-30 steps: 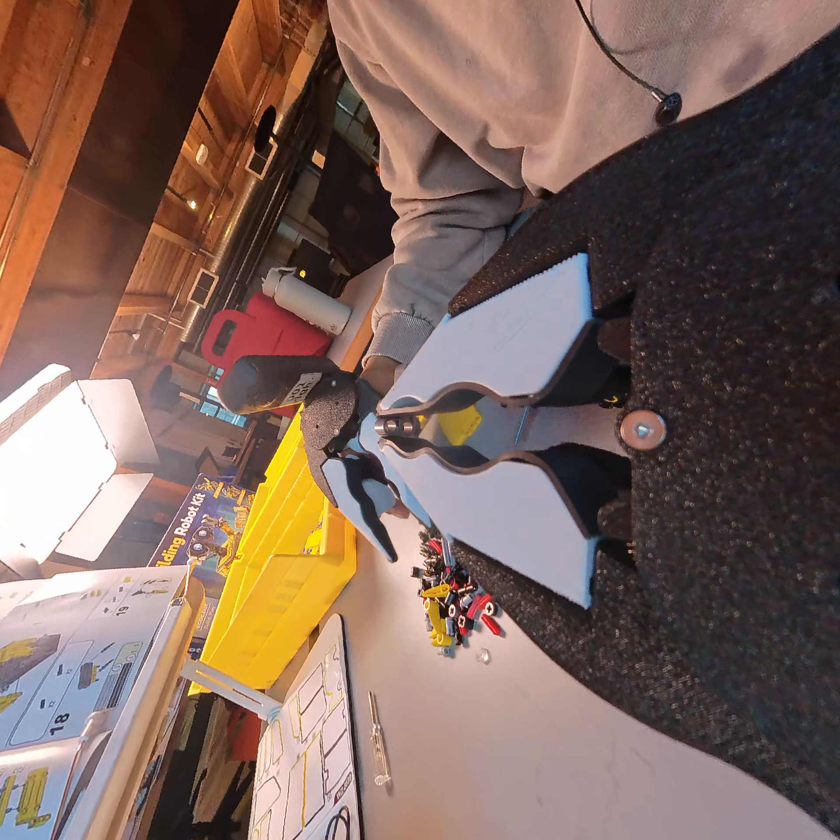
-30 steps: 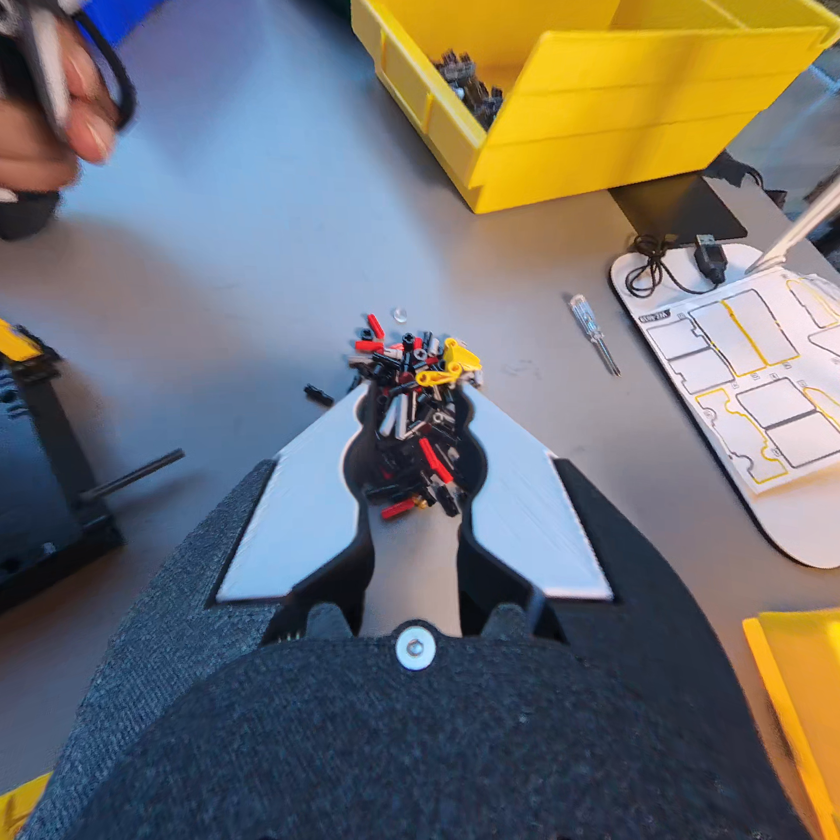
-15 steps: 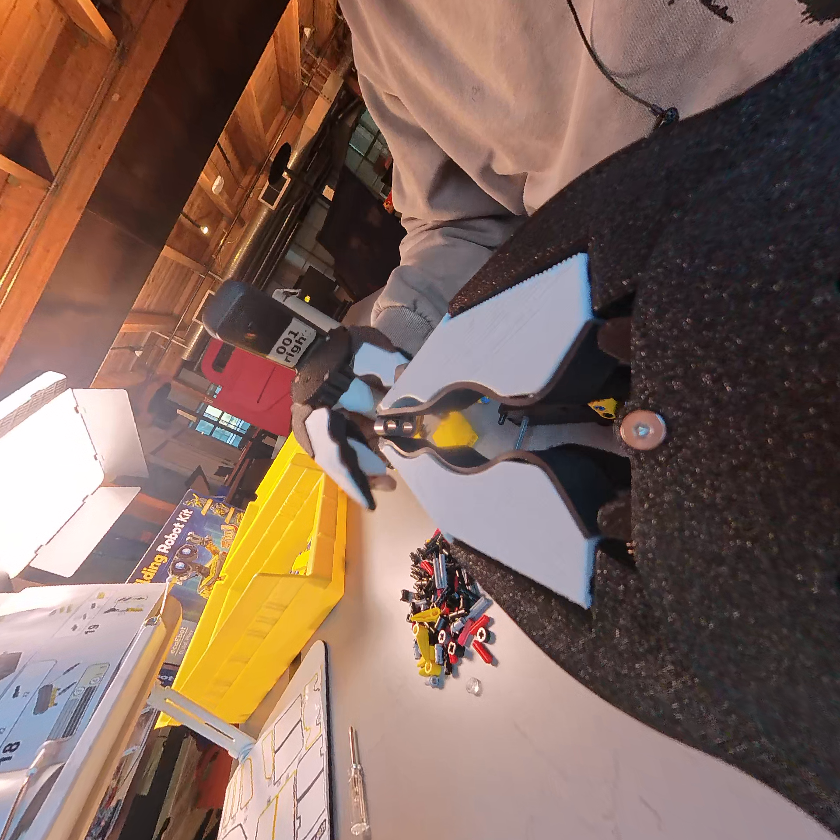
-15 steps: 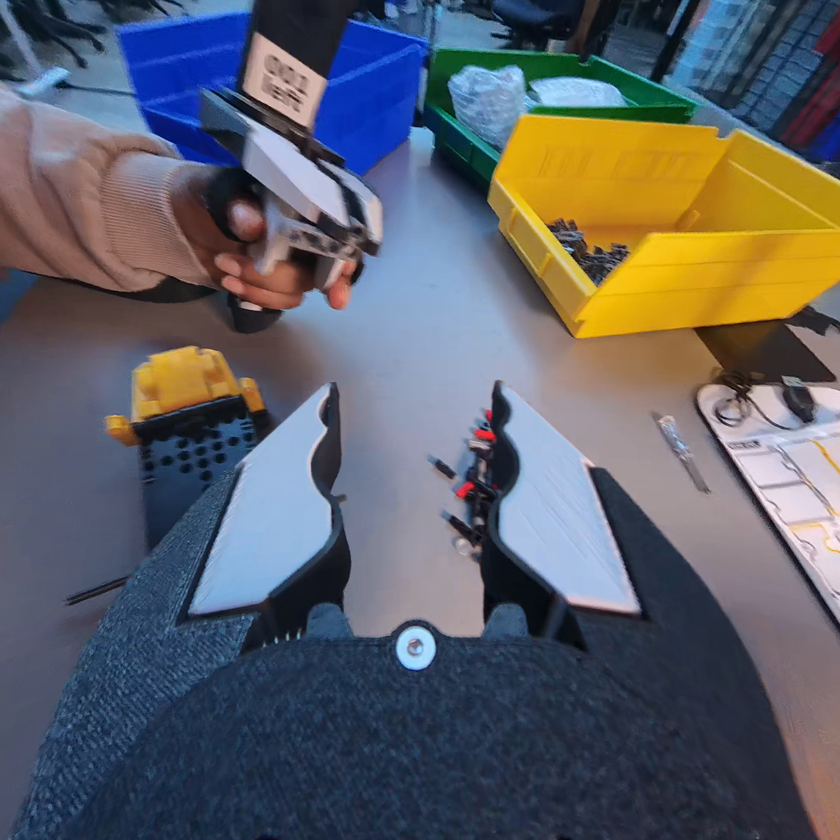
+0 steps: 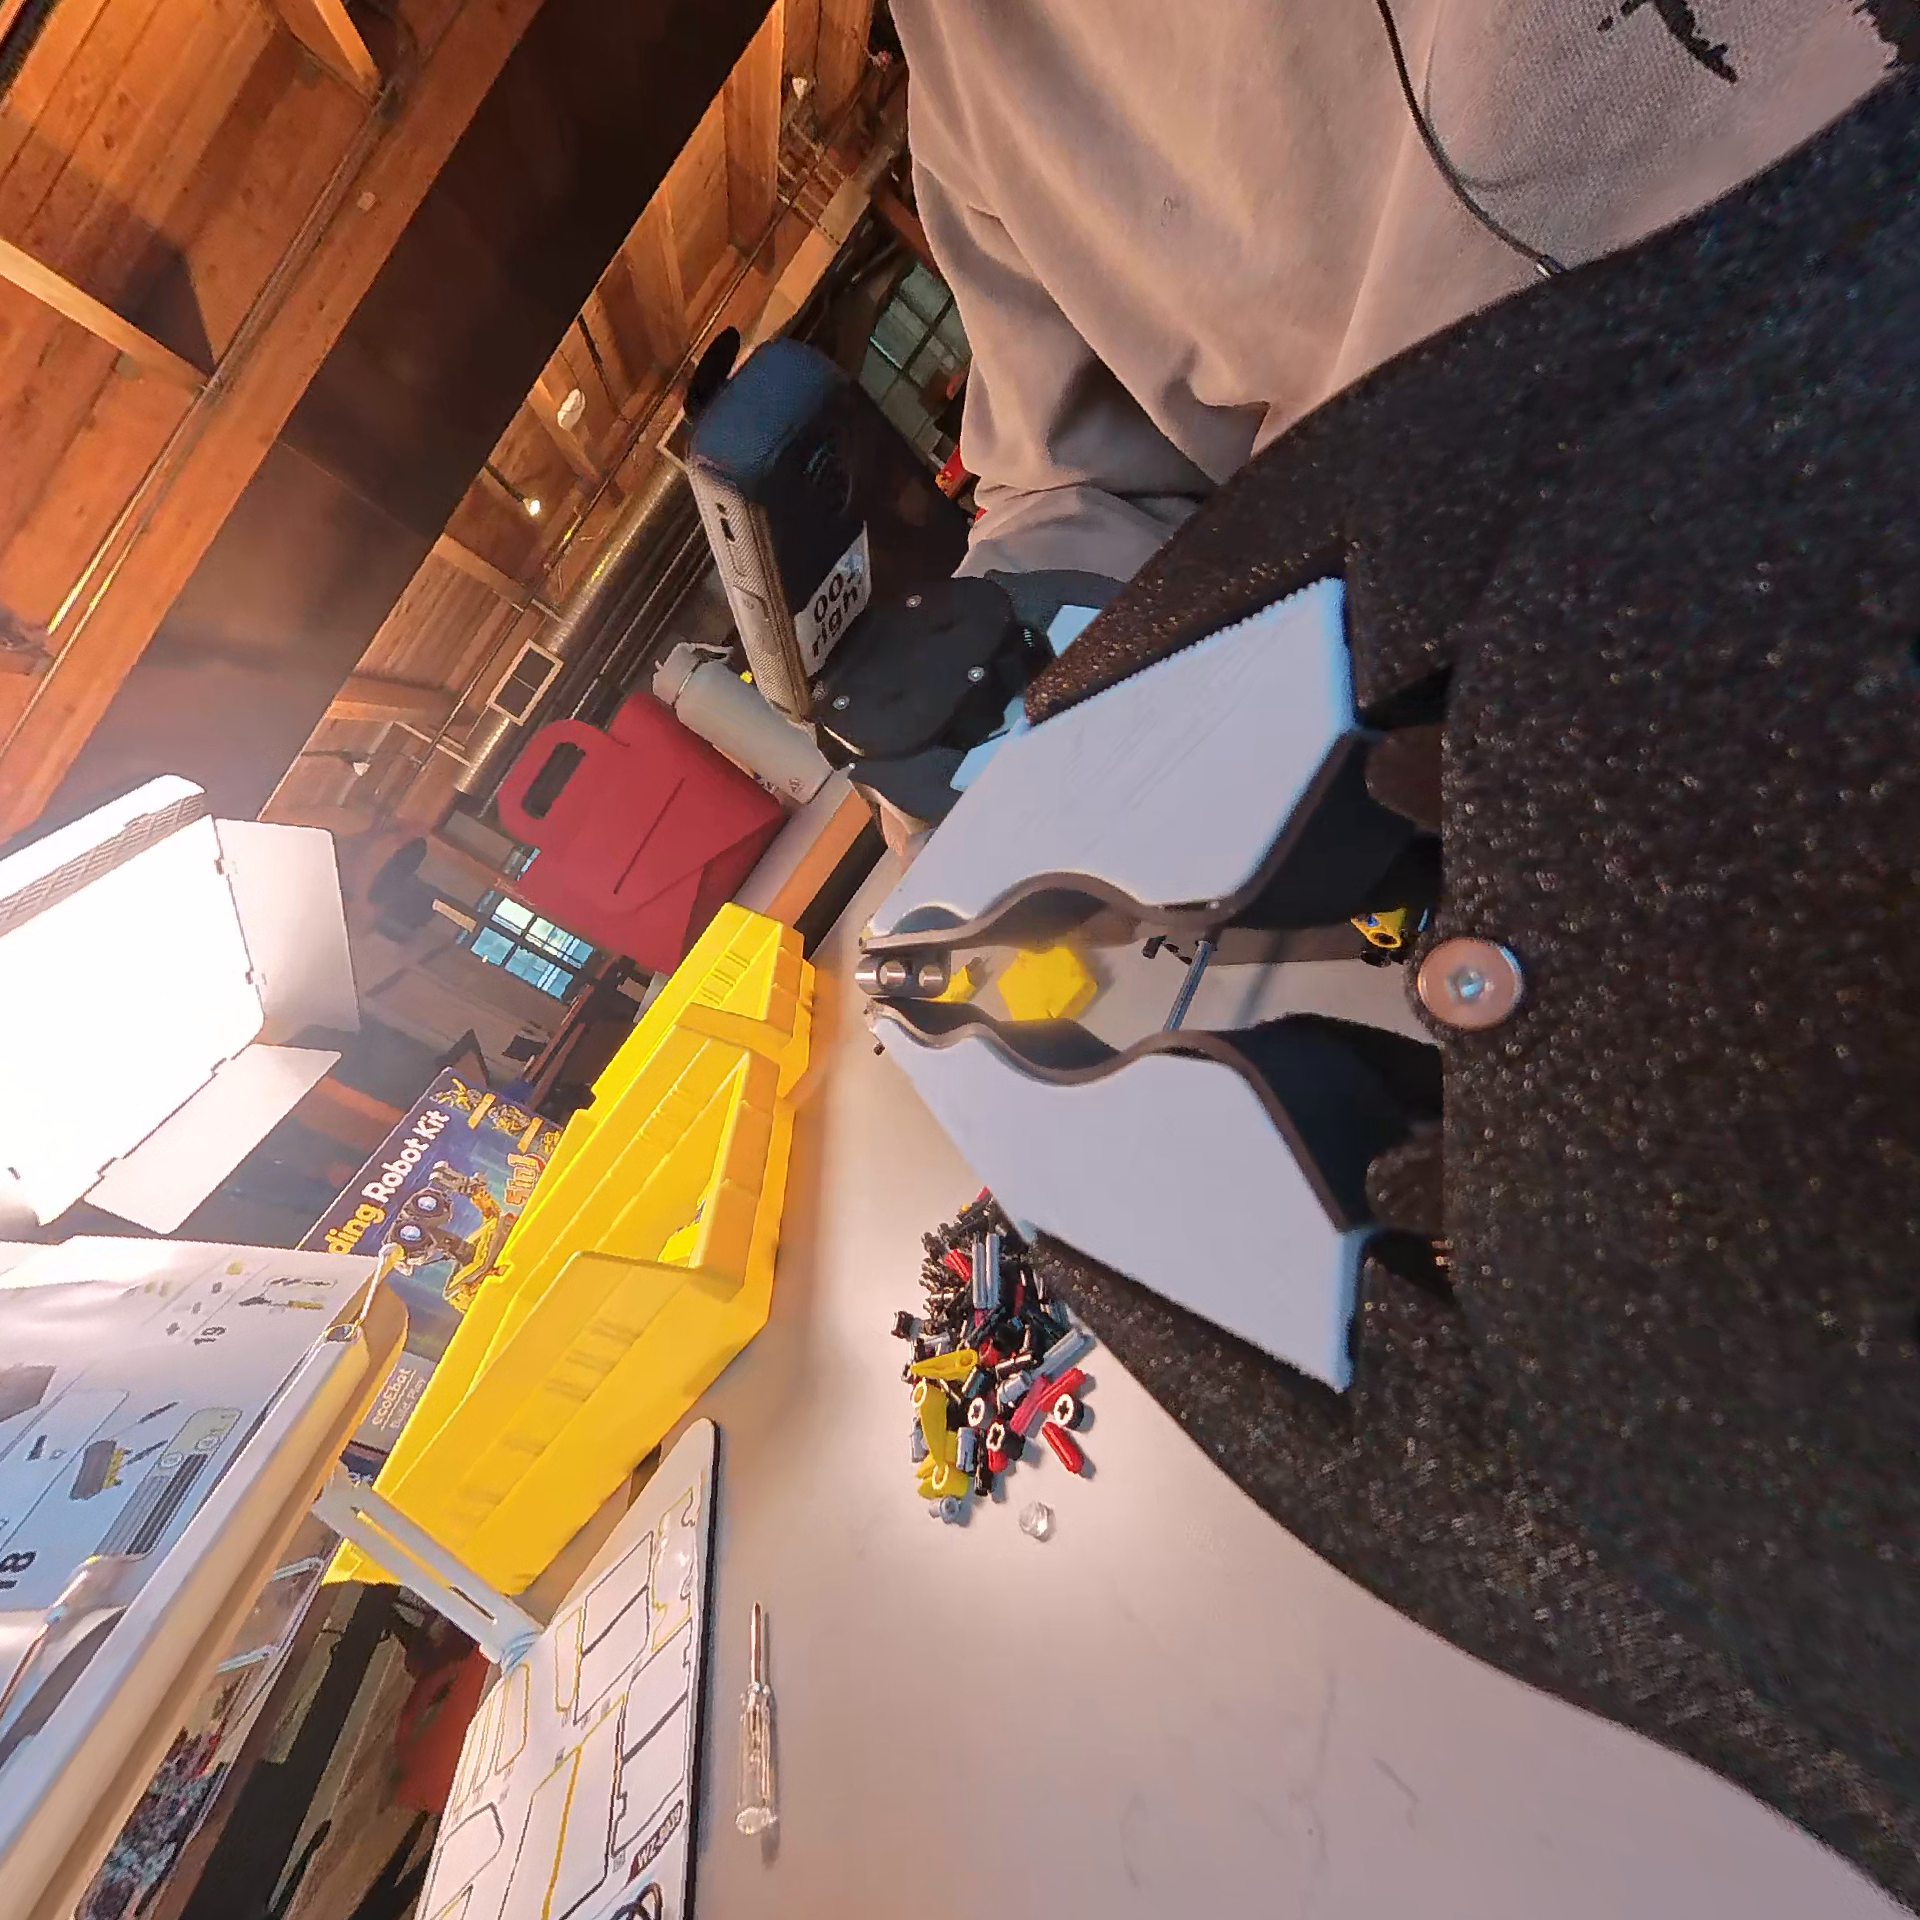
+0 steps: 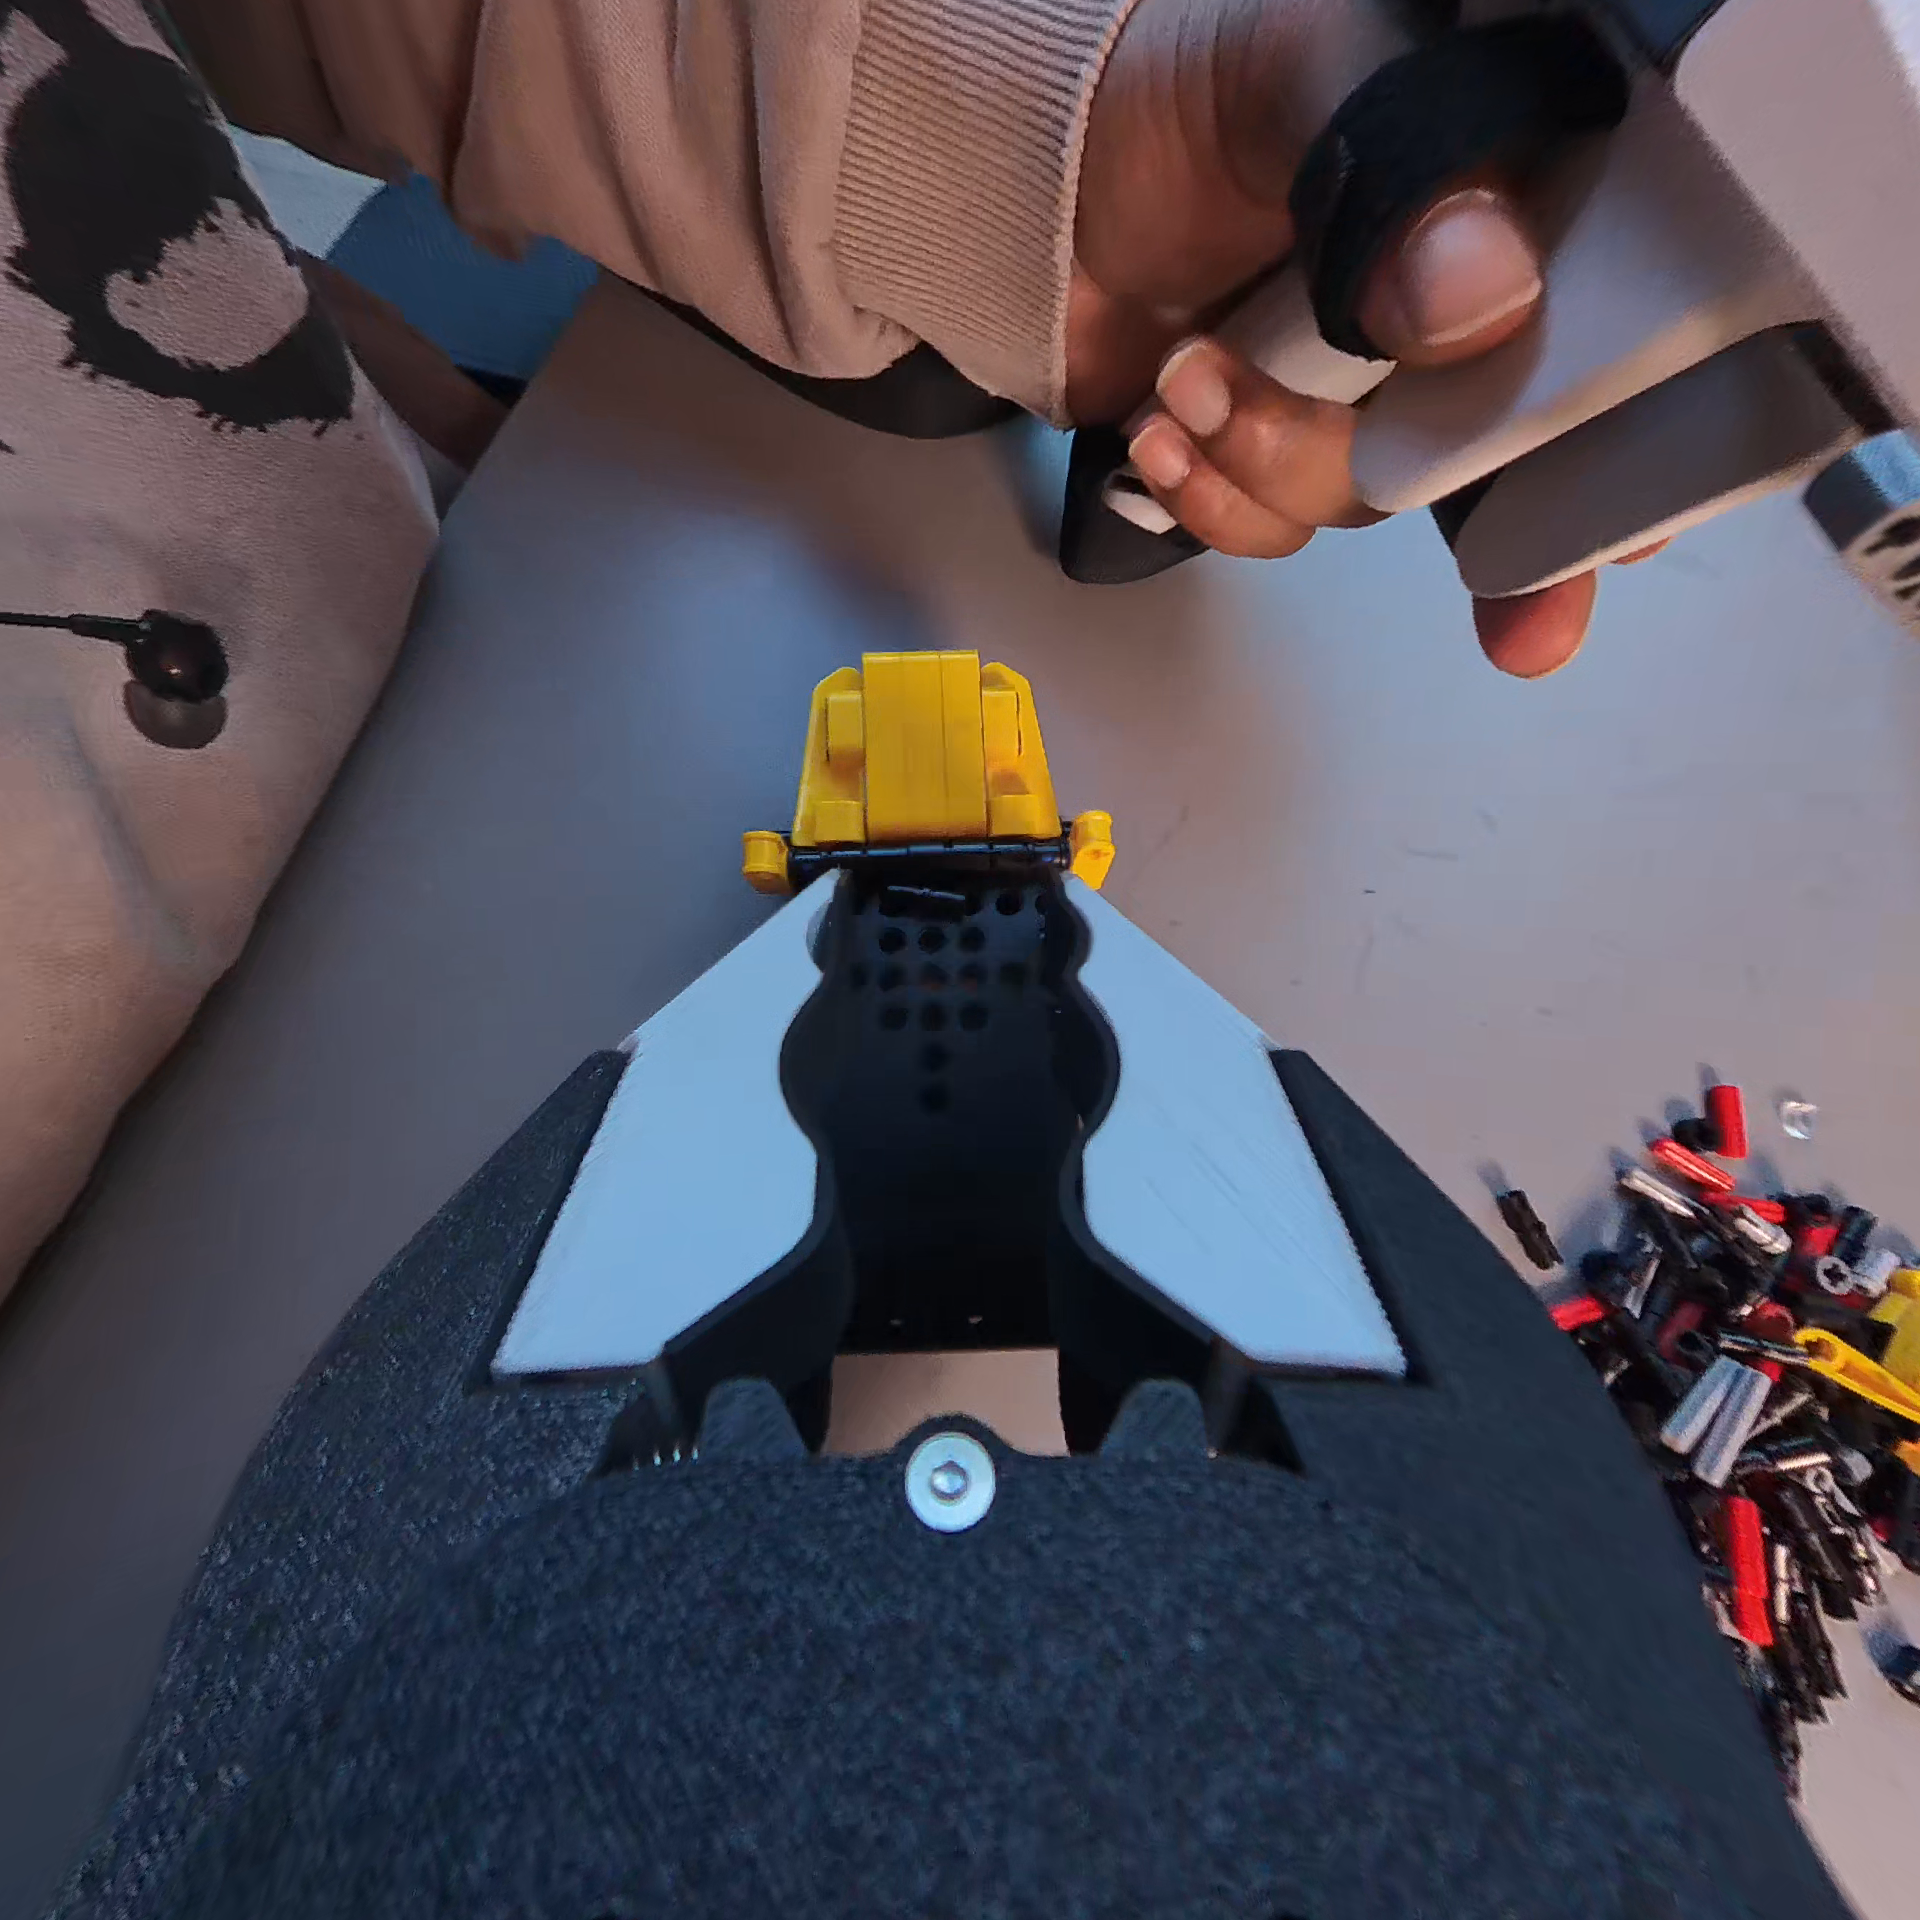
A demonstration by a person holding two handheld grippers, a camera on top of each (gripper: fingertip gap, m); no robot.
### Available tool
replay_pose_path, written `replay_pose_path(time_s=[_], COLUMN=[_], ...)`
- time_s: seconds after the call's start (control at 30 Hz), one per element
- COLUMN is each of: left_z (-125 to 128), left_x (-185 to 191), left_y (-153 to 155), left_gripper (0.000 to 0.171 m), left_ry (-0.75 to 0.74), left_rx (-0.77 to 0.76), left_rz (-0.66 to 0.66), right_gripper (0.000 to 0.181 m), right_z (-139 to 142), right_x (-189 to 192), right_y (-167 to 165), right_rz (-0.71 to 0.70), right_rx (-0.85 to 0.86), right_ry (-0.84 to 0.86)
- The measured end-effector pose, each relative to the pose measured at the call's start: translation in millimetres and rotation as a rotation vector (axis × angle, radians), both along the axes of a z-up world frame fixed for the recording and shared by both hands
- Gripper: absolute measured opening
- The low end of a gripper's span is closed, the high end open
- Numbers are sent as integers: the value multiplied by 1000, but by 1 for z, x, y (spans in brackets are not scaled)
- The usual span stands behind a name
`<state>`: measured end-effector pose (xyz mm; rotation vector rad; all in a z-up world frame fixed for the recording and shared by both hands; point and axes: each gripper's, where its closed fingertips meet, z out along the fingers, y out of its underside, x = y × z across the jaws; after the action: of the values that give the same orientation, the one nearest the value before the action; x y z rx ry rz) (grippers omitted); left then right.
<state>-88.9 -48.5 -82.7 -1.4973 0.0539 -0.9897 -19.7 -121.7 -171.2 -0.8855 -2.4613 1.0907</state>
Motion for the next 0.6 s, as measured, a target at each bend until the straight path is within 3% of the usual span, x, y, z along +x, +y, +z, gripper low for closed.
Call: replay_pose_path(time_s=[0.2,0.4,0.5,0.6], left_z=[0,0,1,2], left_x=[2,3,3,3], left_y=[-1,-1,-2,-2], left_gripper=[7,7,7,7], left_ry=[1,1,4,6], left_rx=[-8,-12,-7,-6], left_rz=[-11,-14,-12,-10], right_gripper=[15,14,14,15], right_z=[-10,-9,0,12], right_x=[-3,-4,-13,-39], right_y=[1,4,31,98], right_rz=[-14,-17,-109,-380], right_rx=[44,75,56,72], right_ry=[-12,13,45,160])
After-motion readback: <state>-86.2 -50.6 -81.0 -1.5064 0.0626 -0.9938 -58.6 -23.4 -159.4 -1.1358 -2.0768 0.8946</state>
